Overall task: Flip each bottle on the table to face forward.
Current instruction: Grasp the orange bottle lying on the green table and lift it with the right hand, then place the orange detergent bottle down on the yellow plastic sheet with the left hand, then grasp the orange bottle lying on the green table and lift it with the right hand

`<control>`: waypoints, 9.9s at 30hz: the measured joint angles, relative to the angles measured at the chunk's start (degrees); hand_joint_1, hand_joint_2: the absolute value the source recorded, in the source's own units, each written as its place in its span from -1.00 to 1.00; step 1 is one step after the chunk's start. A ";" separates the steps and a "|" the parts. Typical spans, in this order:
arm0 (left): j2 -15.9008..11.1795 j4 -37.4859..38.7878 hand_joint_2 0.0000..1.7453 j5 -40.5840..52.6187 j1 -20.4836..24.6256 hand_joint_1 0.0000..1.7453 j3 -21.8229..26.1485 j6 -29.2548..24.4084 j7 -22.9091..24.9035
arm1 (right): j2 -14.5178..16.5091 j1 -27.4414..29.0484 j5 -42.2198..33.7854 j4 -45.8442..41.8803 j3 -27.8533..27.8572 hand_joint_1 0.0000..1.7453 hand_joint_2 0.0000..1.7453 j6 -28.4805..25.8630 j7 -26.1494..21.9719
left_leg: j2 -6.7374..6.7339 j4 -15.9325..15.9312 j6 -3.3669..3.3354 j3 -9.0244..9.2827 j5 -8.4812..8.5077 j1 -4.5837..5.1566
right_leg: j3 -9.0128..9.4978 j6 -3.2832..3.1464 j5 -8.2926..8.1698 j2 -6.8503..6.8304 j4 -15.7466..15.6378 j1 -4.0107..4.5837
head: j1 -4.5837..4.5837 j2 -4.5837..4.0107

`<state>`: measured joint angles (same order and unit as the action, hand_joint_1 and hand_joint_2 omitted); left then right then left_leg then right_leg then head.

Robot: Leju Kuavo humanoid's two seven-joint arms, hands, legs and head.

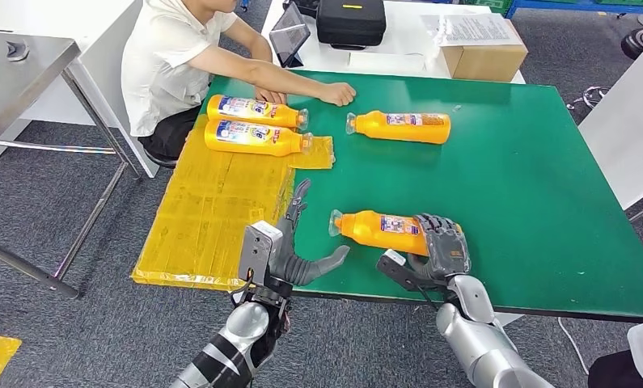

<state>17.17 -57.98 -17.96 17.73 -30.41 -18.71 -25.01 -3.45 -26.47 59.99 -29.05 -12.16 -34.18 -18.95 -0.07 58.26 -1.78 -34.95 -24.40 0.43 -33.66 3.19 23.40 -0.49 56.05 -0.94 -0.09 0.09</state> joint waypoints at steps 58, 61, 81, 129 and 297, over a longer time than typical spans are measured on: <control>-2.68 -7.79 1.00 -4.04 -9.78 -1.00 0.32 0.79 -7.12 | 7.04 14.76 -40.15 -28.37 2.74 1.00 1.00 9.95 -15.33 | -0.26 -0.03 0.08 -0.30 -0.11 -0.10 | -0.32 -0.05 0.03 0.33 0.04 0.12 | 0.01 0.00; -3.55 -9.55 1.00 -0.76 -11.99 -1.00 0.33 -2.53 -5.04 | 7.46 17.90 -42.59 -34.71 2.37 1.00 1.00 10.16 -14.41 | -0.15 -0.03 0.08 -0.37 -0.11 -0.10 | -0.37 -0.07 0.06 0.27 0.04 0.11 | 0.00 0.00; -5.43 -11.34 1.00 -2.30 -15.49 -1.00 -1.20 -1.36 -4.99 | 10.11 23.26 -46.30 -48.98 0.67 1.00 1.00 2.65 -17.42 | -0.04 -0.03 0.07 -0.48 -0.10 -0.08 | -0.44 -0.07 0.06 0.17 0.04 0.08 | -0.01 0.00; -4.10 -10.31 1.00 -23.38 -10.33 0.10 0.54 8.55 -0.75 | 10.45 17.62 -42.35 -34.34 -23.47 1.00 1.00 11.43 -20.88 | -0.04 -0.03 0.10 -0.49 -0.07 -0.11 | -0.49 -0.07 0.06 0.17 0.05 0.11 | -0.01 0.00; -3.20 -7.66 1.00 -12.90 -2.70 -1.00 11.58 11.20 1.56 | 9.54 23.51 0.99 -48.04 18.71 -1.00 1.00 -5.63 -21.03 | 0.34 -0.03 0.10 -0.54 0.12 -0.06 | -0.41 -0.07 0.03 -0.29 0.05 0.08 | 0.00 0.00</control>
<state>13.97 -65.64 -30.86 15.03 -18.83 -7.51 -23.45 6.09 -2.96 60.98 -77.09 6.55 -39.81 -39.98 0.27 58.23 -1.68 -35.50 -24.28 0.37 -34.07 3.12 23.43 -0.78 56.10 -0.86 -0.09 0.09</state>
